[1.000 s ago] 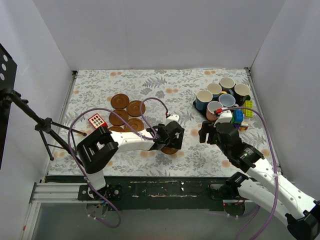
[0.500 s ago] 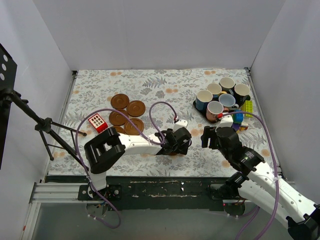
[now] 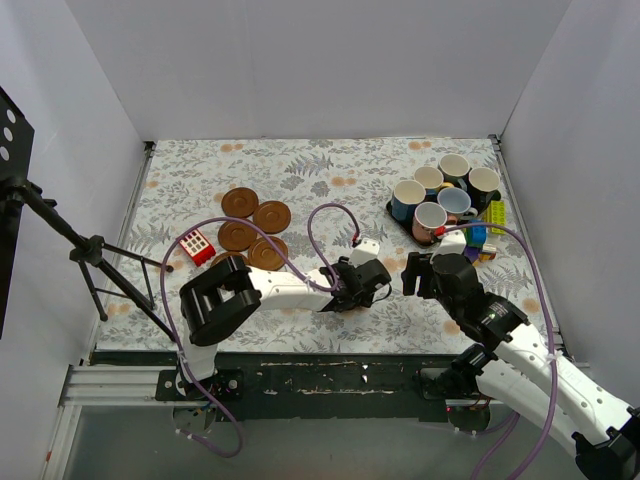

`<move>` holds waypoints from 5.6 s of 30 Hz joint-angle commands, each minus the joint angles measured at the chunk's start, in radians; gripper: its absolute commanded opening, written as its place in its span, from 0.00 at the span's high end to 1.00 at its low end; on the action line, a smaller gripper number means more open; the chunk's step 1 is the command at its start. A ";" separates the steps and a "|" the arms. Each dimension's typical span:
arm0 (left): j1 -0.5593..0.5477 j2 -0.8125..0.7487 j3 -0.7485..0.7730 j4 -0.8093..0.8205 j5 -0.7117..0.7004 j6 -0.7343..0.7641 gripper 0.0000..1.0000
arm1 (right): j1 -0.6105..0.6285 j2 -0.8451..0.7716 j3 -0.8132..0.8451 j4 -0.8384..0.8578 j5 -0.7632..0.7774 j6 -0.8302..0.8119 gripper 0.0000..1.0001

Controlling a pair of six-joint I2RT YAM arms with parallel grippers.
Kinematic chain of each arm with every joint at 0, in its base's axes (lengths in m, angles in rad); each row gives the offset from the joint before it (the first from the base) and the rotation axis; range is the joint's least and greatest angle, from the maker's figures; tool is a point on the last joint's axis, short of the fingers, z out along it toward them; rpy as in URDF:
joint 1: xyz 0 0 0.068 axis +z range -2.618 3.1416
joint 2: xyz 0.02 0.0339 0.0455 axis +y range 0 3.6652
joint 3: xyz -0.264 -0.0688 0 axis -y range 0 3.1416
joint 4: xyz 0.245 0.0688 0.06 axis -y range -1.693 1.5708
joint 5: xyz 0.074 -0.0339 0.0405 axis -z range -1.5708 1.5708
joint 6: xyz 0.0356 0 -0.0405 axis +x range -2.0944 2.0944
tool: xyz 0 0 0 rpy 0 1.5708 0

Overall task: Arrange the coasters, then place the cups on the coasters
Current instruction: Move the coaster to the center of the board, then pick up the cup from the tray.

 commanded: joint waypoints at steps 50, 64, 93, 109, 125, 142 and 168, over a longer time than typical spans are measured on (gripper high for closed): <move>0.346 0.126 0.114 0.026 -0.033 0.332 0.70 | -0.002 -0.013 -0.009 0.026 0.000 0.013 0.22; 0.378 0.127 0.116 0.012 -0.044 0.335 0.70 | -0.003 0.002 -0.011 0.036 -0.009 0.013 0.22; 0.406 0.133 0.134 0.012 -0.058 0.369 0.70 | -0.002 0.030 -0.008 0.061 -0.028 0.010 0.22; 0.406 0.121 0.129 0.012 -0.059 0.378 0.70 | -0.002 0.033 -0.012 0.065 -0.034 0.013 0.22; 0.406 0.109 0.165 0.002 -0.053 0.389 0.64 | -0.003 0.028 -0.011 0.059 -0.037 0.016 0.23; 0.403 -0.034 0.264 -0.011 0.105 0.414 0.54 | -0.003 0.013 0.053 -0.002 0.006 -0.001 0.22; 0.738 -0.581 -0.137 0.090 0.415 0.335 0.02 | -0.399 0.464 0.736 -0.185 -0.285 -0.318 0.17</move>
